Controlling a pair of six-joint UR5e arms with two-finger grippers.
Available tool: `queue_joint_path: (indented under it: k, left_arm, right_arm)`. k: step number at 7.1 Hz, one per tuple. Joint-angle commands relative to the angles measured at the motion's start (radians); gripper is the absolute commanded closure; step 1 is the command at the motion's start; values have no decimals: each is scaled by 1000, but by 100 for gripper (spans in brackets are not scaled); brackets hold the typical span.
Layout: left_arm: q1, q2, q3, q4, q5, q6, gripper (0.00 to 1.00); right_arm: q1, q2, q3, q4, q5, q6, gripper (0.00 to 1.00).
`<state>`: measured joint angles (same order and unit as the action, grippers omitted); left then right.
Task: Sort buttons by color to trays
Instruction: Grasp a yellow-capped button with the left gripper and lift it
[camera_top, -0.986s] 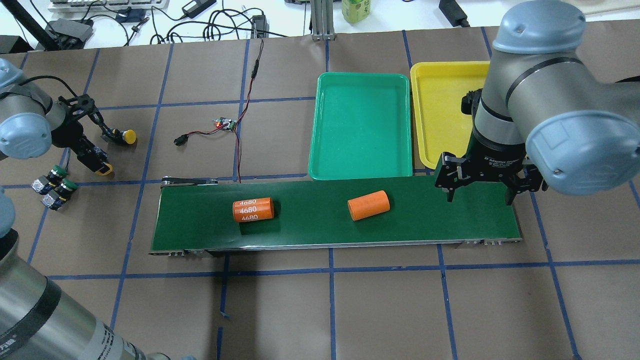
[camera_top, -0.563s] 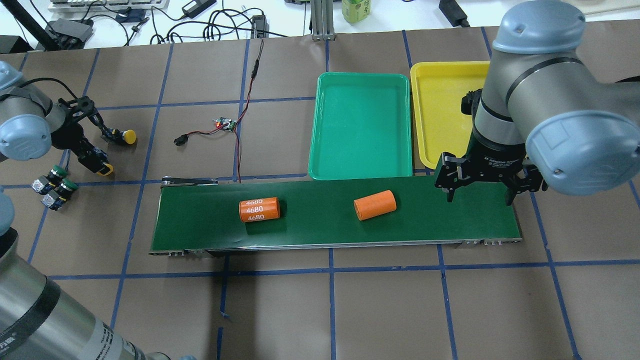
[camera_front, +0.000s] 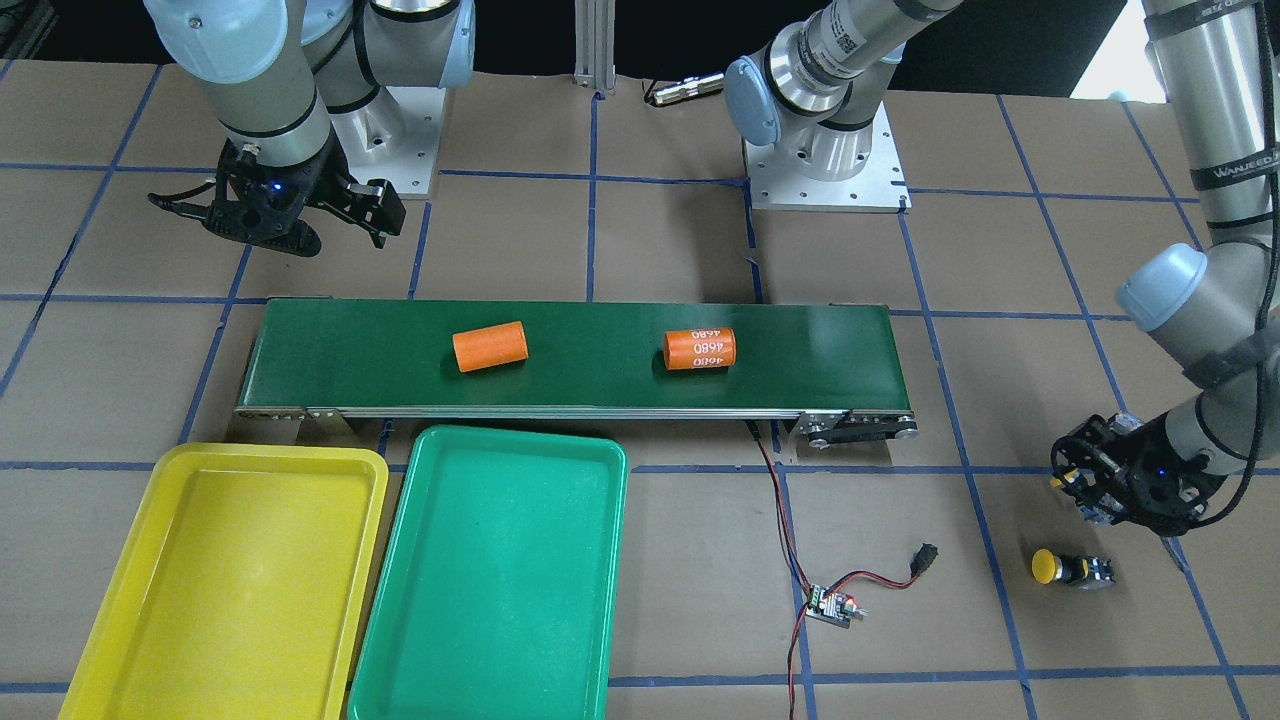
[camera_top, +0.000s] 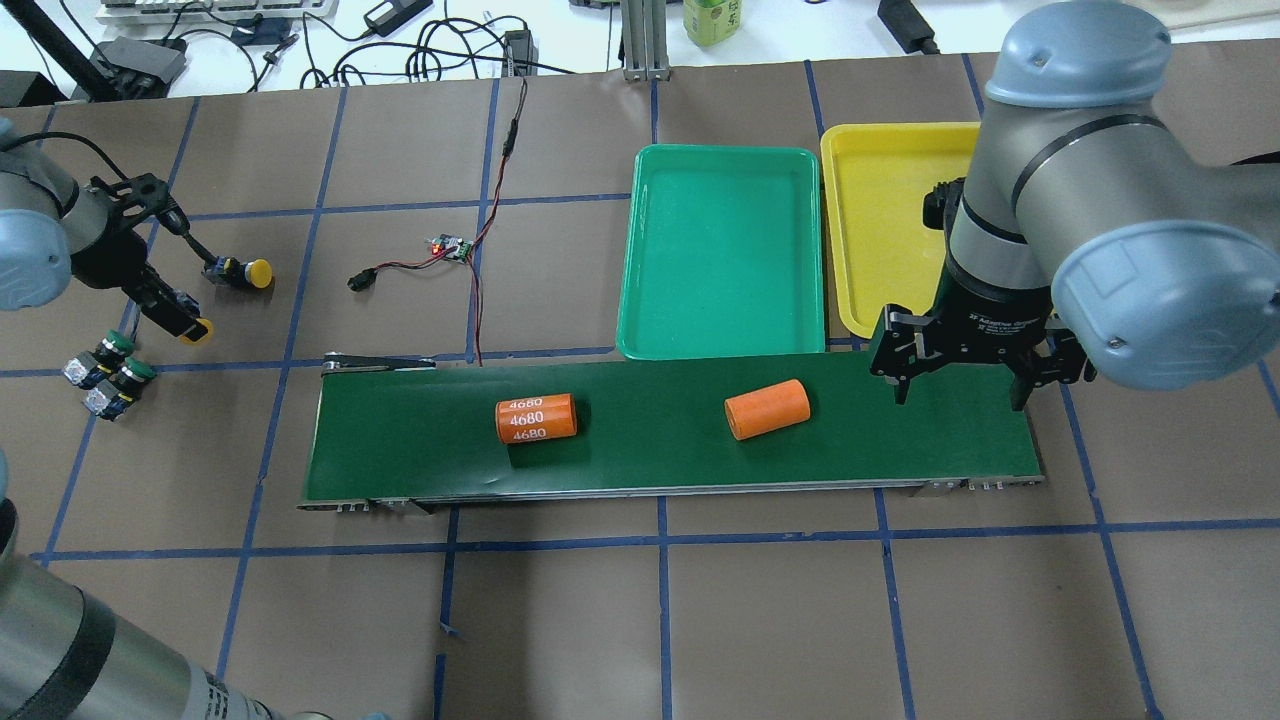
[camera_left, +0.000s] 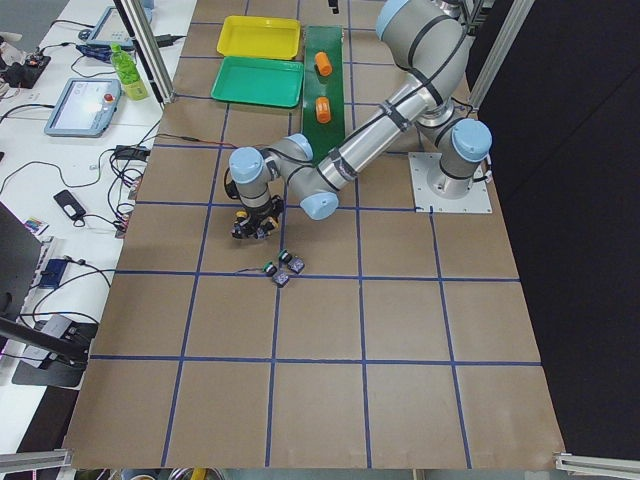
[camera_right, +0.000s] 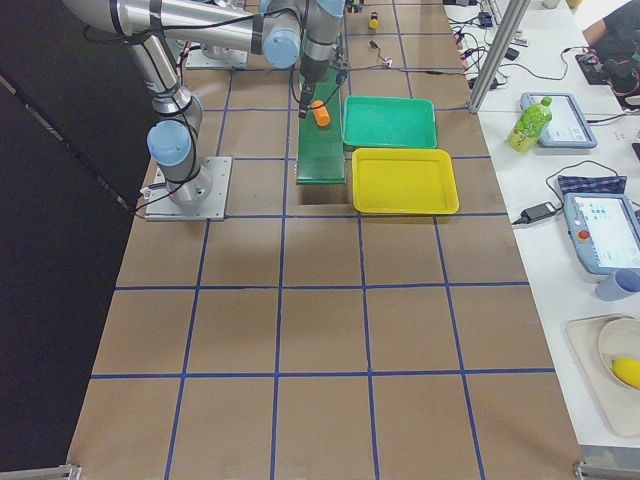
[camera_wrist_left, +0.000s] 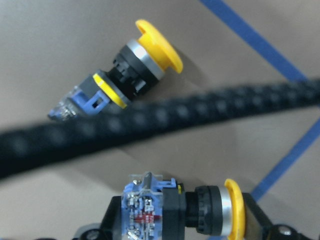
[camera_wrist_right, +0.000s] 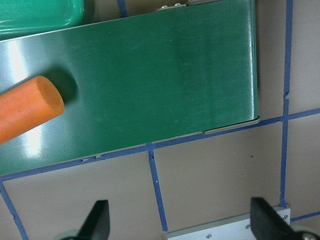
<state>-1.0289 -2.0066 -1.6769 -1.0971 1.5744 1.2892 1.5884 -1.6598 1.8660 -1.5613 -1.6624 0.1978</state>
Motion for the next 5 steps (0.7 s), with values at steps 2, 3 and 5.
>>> queue_joint_path:
  k: [2, 3, 5]
  left_arm:
    - [-81, 273, -217, -118, -13, -363, 100]
    - [-170, 325, -254, -118, -1, -531, 100]
    - [-265, 383, -360, -112, -13, -860, 100]
  right_arm:
    - [1, 0, 1, 0, 0, 0, 0]
    - [1, 0, 1, 0, 0, 2, 0]
    - [1, 0, 1, 0, 0, 2, 0]
